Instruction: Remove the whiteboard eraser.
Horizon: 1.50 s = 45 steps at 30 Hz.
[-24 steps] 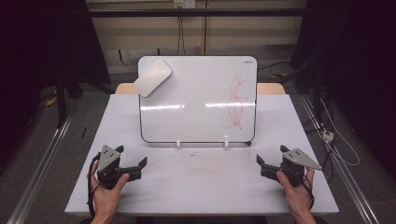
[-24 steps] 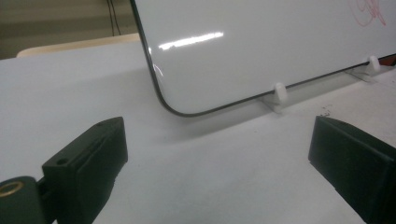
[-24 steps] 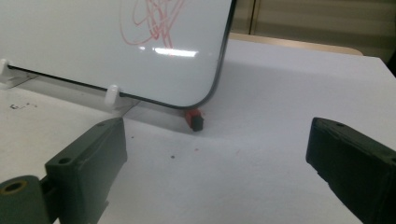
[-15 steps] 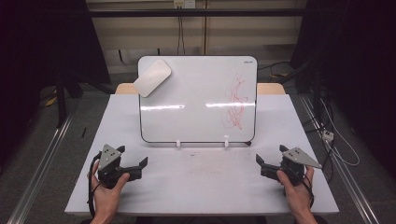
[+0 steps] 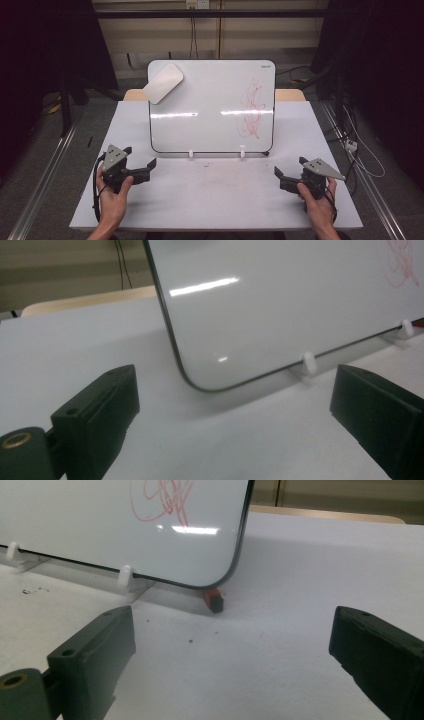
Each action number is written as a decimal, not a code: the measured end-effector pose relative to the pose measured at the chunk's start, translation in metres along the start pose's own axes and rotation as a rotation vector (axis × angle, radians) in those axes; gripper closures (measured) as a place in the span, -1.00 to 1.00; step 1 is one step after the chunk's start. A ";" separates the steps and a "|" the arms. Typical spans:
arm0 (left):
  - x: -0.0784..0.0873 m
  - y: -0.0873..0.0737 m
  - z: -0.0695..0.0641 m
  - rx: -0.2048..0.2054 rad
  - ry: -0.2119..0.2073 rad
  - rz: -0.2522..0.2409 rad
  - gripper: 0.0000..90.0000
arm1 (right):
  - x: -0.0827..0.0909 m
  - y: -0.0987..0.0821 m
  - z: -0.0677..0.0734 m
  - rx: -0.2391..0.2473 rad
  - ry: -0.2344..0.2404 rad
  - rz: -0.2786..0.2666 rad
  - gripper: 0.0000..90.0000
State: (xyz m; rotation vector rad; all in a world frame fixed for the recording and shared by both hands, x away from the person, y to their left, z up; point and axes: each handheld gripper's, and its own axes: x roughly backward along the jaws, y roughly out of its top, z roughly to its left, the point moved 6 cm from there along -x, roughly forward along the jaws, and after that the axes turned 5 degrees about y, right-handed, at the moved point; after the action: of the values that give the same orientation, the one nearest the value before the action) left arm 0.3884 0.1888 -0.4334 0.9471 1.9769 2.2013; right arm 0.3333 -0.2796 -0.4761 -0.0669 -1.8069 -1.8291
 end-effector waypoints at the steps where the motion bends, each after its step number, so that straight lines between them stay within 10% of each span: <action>1: -0.001 0.003 0.000 -0.013 0.004 0.000 -0.87 | 0.000 0.000 0.000 0.005 0.000 0.001 -0.89; 18: -0.024 0.073 0.000 -0.116 -0.043 -0.021 -0.90 | -0.006 -0.001 0.003 0.021 0.018 0.014 -0.89; 45: -0.080 0.157 0.015 -0.336 0.024 -0.028 -0.90 | -0.009 -0.001 0.004 0.027 0.038 0.023 -0.89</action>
State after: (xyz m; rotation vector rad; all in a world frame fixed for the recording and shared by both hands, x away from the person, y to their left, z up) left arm 0.5171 0.1393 -0.3231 0.8425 1.5434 2.4308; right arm 0.3392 -0.2724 -0.4808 -0.0429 -1.7971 -1.7778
